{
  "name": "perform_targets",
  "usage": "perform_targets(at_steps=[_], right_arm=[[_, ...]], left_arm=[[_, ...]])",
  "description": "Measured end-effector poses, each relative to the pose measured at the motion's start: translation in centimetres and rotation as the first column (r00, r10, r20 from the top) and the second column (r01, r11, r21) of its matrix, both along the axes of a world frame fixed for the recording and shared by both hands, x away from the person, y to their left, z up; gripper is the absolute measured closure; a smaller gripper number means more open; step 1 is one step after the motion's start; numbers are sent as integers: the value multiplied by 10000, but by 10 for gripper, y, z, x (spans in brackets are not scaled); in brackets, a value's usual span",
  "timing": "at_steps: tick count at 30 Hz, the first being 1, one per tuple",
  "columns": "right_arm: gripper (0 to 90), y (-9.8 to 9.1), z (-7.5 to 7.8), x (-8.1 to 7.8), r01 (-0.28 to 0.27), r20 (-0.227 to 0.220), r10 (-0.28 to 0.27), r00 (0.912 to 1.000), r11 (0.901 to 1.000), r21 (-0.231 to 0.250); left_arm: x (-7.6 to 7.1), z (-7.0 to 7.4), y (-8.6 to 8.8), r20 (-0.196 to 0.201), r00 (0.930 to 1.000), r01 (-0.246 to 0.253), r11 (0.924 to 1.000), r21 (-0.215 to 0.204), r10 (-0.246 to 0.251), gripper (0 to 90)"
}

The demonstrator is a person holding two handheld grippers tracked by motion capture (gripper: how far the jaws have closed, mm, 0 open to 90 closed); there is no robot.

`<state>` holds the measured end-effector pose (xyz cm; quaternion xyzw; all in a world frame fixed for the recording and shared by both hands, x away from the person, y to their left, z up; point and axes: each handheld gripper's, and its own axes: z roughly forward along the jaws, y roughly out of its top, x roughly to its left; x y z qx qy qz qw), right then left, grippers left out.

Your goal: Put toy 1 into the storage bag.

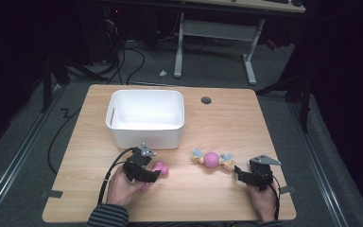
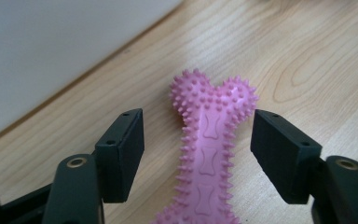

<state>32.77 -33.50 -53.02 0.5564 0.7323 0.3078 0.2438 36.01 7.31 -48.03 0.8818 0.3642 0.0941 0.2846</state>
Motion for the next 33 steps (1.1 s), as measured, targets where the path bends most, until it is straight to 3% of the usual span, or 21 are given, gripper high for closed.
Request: perform_targets(at_steps=[4, 8, 13, 22, 33], right_arm=[[296, 0, 0, 0, -1, -22, 1, 10000, 10000, 3], [291, 0, 0, 0, -25, -4, 25, 10000, 10000, -25], [289, 0, 0, 0, -20, -16, 20, 10000, 10000, -22], [287, 1, 0, 0, -21, -21, 21, 10000, 10000, -17], [286, 1, 0, 0, -10, -27, 10, 10000, 10000, 0]], left_arm=[[-1, -3, -5, 35, 9999, 160, 9996, 228, -160, 382], [0, -15, -13, -359, 9986, 400, 9970, 667, -376, 389], [0, -21, -16, -498, 9977, 499, 9937, 1002, -451, 392], [-2, -20, -15, -251, 9991, 377, 9937, 1057, -352, 546], [1, -21, -12, -339, 9987, 422, 9946, 946, -392, 561]])
